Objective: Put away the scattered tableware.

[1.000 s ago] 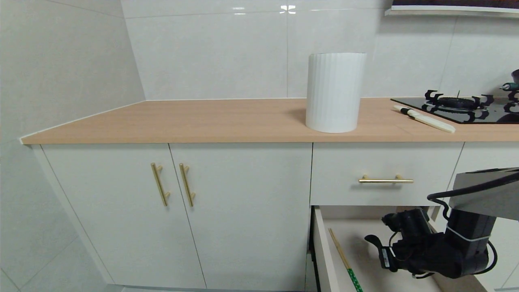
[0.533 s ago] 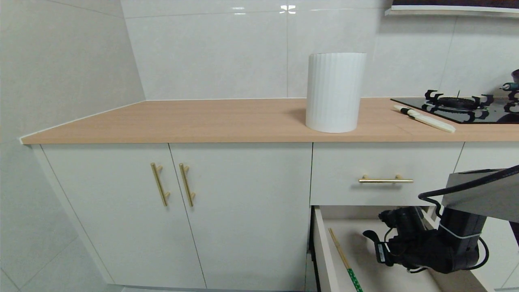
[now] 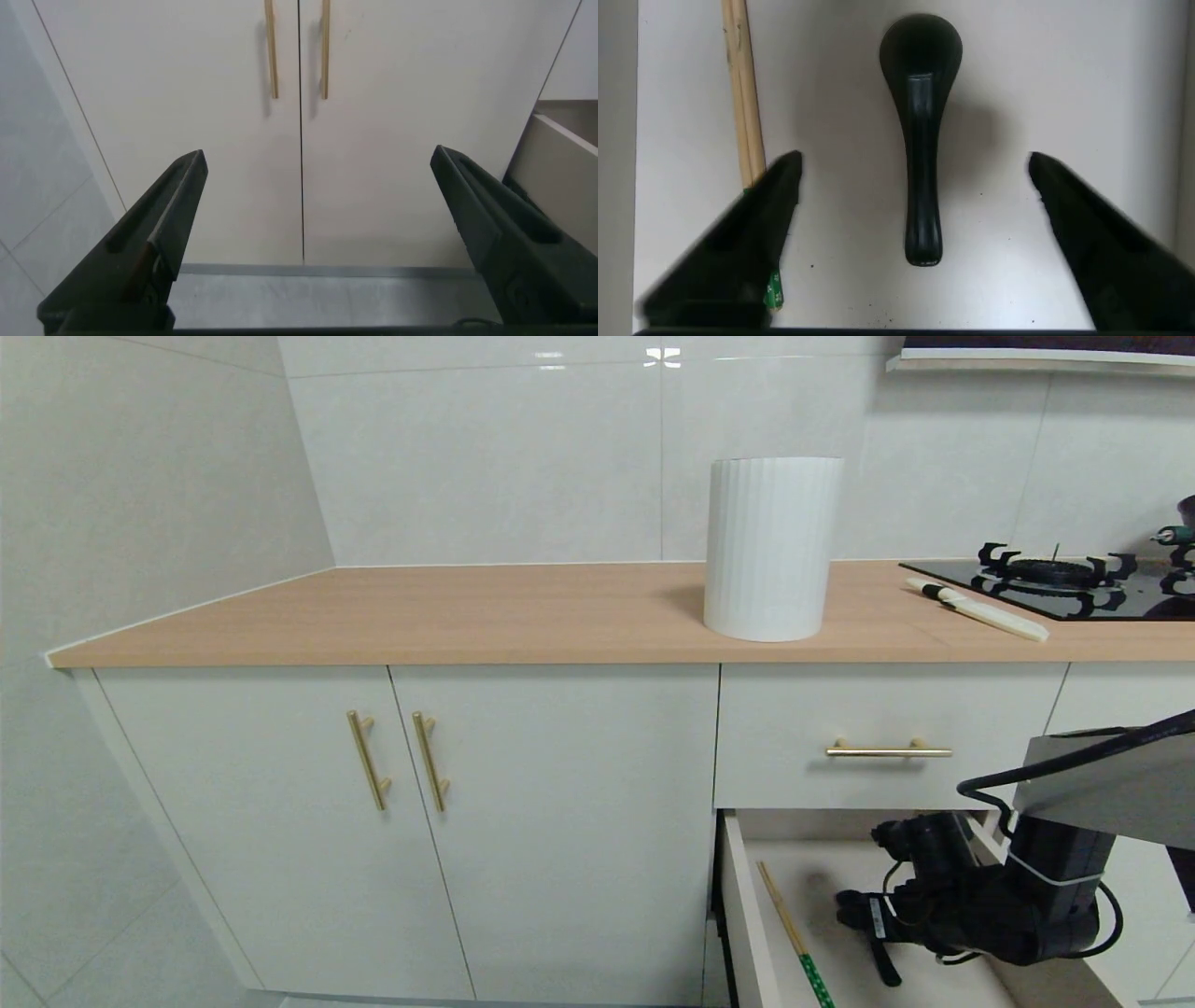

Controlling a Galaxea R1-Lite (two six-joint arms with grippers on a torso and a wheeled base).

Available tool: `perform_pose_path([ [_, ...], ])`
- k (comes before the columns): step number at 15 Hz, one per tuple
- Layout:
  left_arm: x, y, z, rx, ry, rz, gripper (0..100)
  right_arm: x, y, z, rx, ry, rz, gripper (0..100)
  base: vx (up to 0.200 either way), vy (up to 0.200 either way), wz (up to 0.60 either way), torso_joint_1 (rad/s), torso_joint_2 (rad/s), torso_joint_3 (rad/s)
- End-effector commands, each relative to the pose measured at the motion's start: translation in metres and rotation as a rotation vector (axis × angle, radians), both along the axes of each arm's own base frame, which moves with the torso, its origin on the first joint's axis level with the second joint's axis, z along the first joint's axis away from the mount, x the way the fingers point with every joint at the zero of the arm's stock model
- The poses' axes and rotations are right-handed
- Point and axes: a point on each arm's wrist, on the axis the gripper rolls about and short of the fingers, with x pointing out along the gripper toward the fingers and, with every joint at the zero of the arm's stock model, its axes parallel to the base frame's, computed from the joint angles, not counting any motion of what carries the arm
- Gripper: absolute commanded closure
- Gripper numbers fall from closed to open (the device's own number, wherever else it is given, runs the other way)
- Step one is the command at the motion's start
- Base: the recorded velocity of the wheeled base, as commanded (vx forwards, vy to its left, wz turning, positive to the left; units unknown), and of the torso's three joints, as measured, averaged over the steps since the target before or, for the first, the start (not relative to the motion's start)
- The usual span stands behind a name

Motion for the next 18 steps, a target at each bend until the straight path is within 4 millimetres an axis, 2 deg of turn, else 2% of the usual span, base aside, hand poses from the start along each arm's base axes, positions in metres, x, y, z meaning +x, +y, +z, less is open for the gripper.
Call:
perform_pose_path([
  [1, 0.0, 0.0, 0.0, 0.0, 0.0, 0.0, 0, 0.0, 0.0, 0.002, 0.001, -0.006, 0.0, 0, 0.0, 0.0, 0.0, 0.0, 0.0, 0.0],
  [2, 0.0, 0.0, 0.0, 0.0, 0.0, 0.0, 0, -0.001, 0.0, 0.006, 0.008, -0.012, -0.007, 0, 0.0, 0.0, 0.0, 0.0, 0.0, 0.0],
  [4, 0.0, 0.0, 0.0, 0.0, 0.0, 0.0, 0, -0.008, -0.001, 0.037, 0.037, -0.07, -0.023, 0, 0.0, 0.0, 0.0, 0.0, 0.0, 0.0],
  [5, 0.0, 0.0, 0.0, 0.0, 0.0, 0.0, 0, -0.016, -0.002, 0.059, 0.047, -0.108, -0.02, 0, 0.0, 0.0, 0.0, 0.0, 0.0, 0.0],
  [6, 0.0, 0.0, 0.0, 0.0, 0.0, 0.0, 0, -0.019, -0.002, 0.066, 0.05, -0.117, -0.017, 0, 0.0, 0.0, 0.0, 0.0, 0.0, 0.0],
  [8, 0.0, 0.0, 0.0, 0.0, 0.0, 0.0, 0, -0.035, -0.004, 0.112, 0.094, -0.14, 0.014, 0, 0.0, 0.0, 0.0, 0.0, 0.0, 0.0],
  [10, 0.0, 0.0, 0.0, 0.0, 0.0, 0.0, 0, -0.051, -0.005, 0.142, 0.143, -0.143, 0.055, 0, 0.0, 0.0, 0.0, 0.0, 0.0, 0.0],
  [13, 0.0, 0.0, 0.0, 0.0, 0.0, 0.0, 0, -0.072, 0.001, 0.167, 0.184, -0.127, 0.124, 0, -0.2, 0.0, 0.0, -0.001, 0.0, 0.002],
  [16, 0.0, 0.0, 0.0, 0.0, 0.0, 0.0, 0, -0.086, 0.009, 0.176, 0.181, -0.106, 0.171, 0, -0.2, 0.0, 0.0, -0.002, 0.0, 0.007],
  [18, 0.0, 0.0, 0.0, 0.0, 0.0, 0.0, 0, -0.095, 0.008, 0.181, 0.172, -0.079, 0.186, 0, 0.0, 0.0, 0.0, 0.0, 0.0, 0.0],
])
